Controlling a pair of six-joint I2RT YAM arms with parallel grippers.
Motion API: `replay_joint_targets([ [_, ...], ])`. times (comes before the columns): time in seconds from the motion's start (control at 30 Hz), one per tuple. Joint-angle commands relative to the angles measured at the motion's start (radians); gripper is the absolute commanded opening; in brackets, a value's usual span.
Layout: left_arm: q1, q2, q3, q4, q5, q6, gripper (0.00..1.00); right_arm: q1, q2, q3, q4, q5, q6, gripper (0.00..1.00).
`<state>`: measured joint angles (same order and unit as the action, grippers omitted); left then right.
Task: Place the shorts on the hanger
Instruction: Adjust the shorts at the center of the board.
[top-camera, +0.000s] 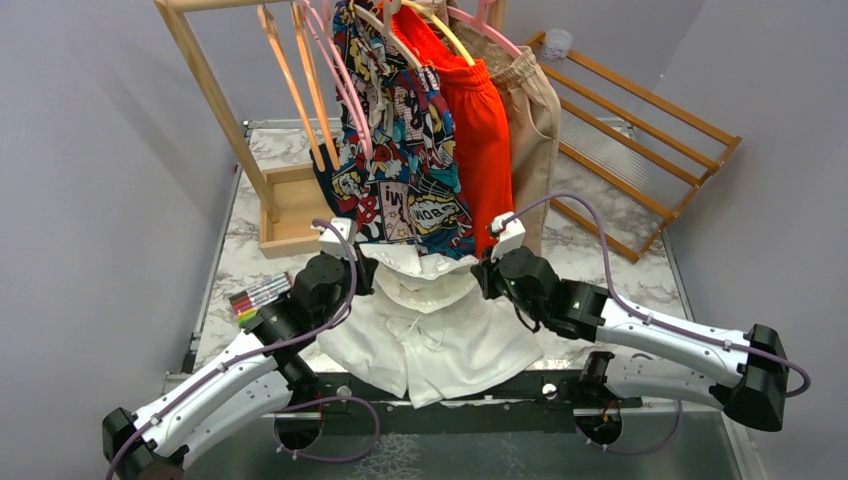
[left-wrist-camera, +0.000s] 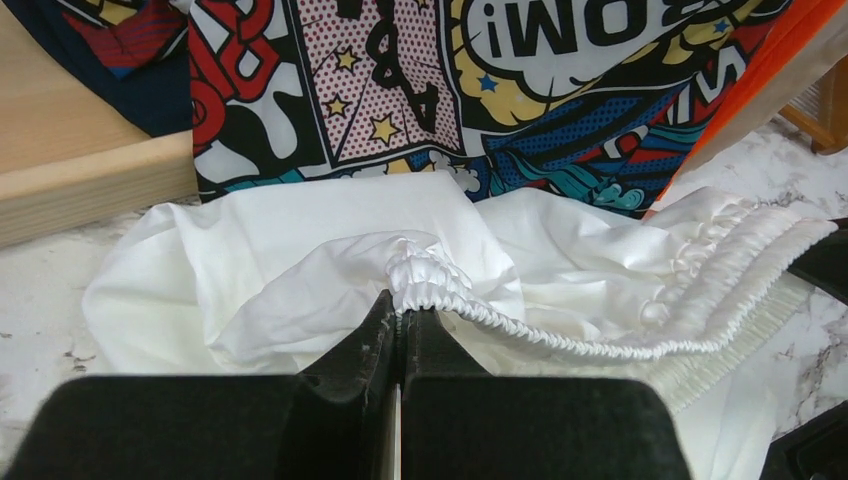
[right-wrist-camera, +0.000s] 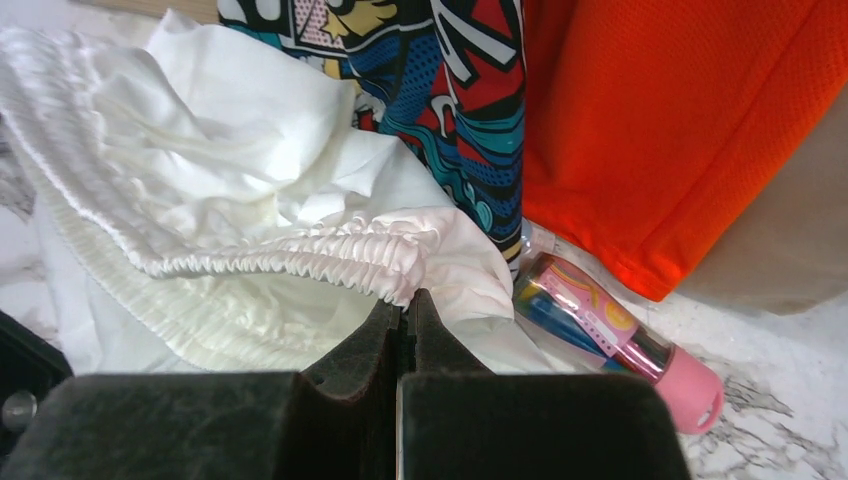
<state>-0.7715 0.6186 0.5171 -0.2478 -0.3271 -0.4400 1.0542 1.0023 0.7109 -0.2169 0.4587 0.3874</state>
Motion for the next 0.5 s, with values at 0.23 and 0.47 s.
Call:
replay_joint_targets([
  [0.23, 0.003, 0.045, -0.077, 0.064, 0.030, -0.125, 0.00, 0.000, -0.020, -0.115, 0.090, -0.118, 0.075, 0.01],
  [0.47, 0.002, 0.073, -0.088, 0.047, -0.045, -0.147, 0.00, 0.000, -0.040, -0.149, 0.038, -0.094, 0.150, 0.01],
])
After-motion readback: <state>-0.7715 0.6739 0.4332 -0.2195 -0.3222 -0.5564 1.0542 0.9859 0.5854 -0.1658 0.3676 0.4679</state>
